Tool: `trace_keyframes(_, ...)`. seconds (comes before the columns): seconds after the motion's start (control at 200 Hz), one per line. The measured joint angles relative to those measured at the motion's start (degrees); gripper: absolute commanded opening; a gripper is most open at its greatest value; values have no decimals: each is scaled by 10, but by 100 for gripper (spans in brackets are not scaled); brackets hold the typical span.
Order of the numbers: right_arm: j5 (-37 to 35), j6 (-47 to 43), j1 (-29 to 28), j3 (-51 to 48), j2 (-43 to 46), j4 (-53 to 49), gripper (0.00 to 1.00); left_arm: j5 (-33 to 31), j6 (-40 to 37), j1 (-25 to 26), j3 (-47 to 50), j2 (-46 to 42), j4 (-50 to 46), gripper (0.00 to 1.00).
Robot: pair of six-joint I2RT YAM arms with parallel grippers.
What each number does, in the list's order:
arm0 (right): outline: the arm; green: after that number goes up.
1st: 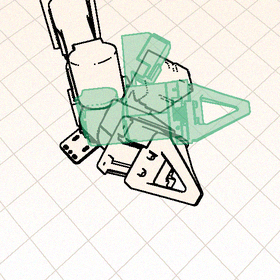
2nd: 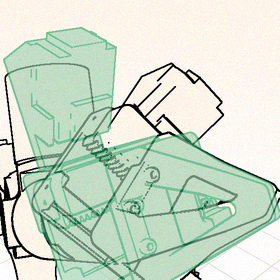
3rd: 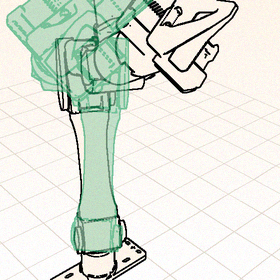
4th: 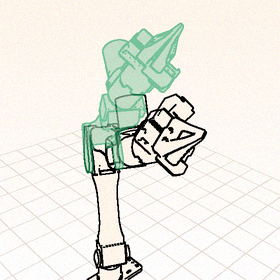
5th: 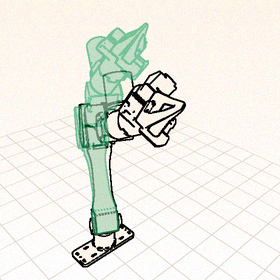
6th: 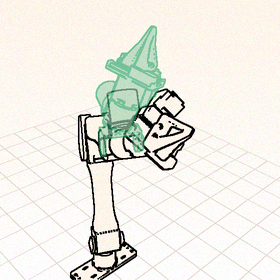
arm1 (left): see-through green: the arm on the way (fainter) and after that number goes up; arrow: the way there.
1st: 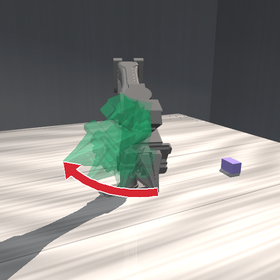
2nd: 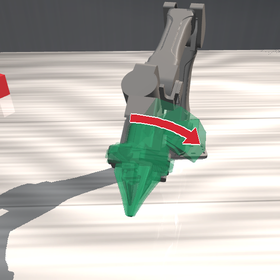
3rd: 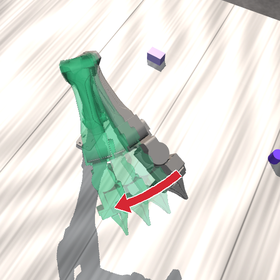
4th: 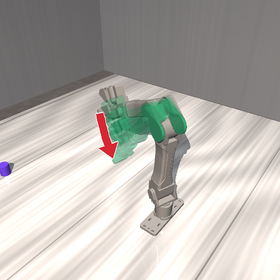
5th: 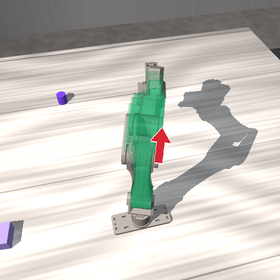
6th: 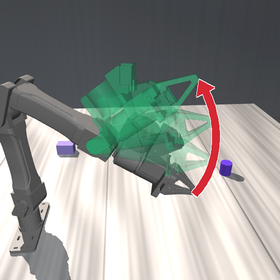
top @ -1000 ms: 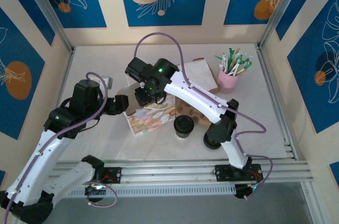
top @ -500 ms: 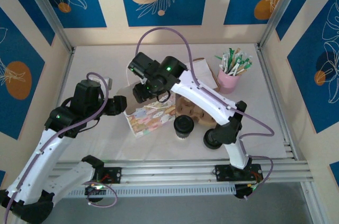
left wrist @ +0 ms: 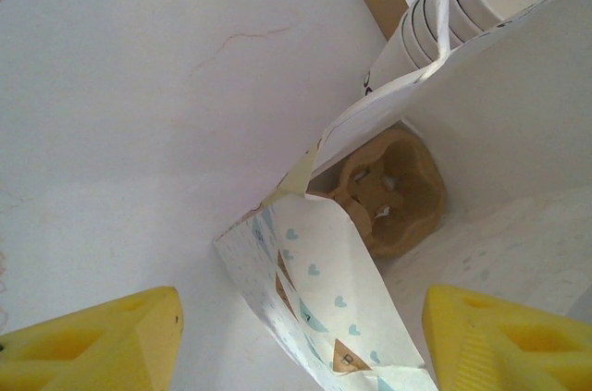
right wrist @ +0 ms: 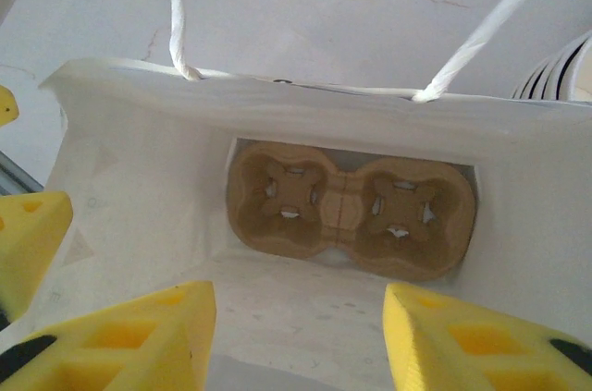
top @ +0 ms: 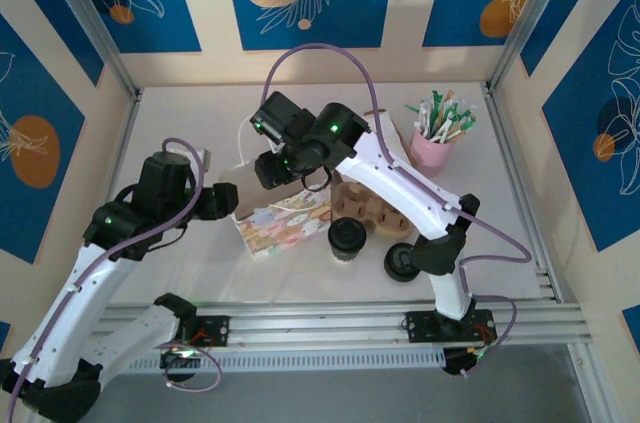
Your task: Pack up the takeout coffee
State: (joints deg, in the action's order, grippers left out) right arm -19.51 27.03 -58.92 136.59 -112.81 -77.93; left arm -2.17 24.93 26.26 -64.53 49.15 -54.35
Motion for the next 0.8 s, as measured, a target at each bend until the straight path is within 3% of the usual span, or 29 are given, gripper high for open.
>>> trace_keyframes(0.225,0,-3,0,-7,1,-4,50,0,0,0,0,2,-2,68)
trace_keyframes(0.45,0,-11,0,-30,17,1,50,-10,1,0,-1,20,-1,61)
trace_keyframes(0.8,0,-18,-4,-54,63,17,51,-29,0,0,-1,47,17,60)
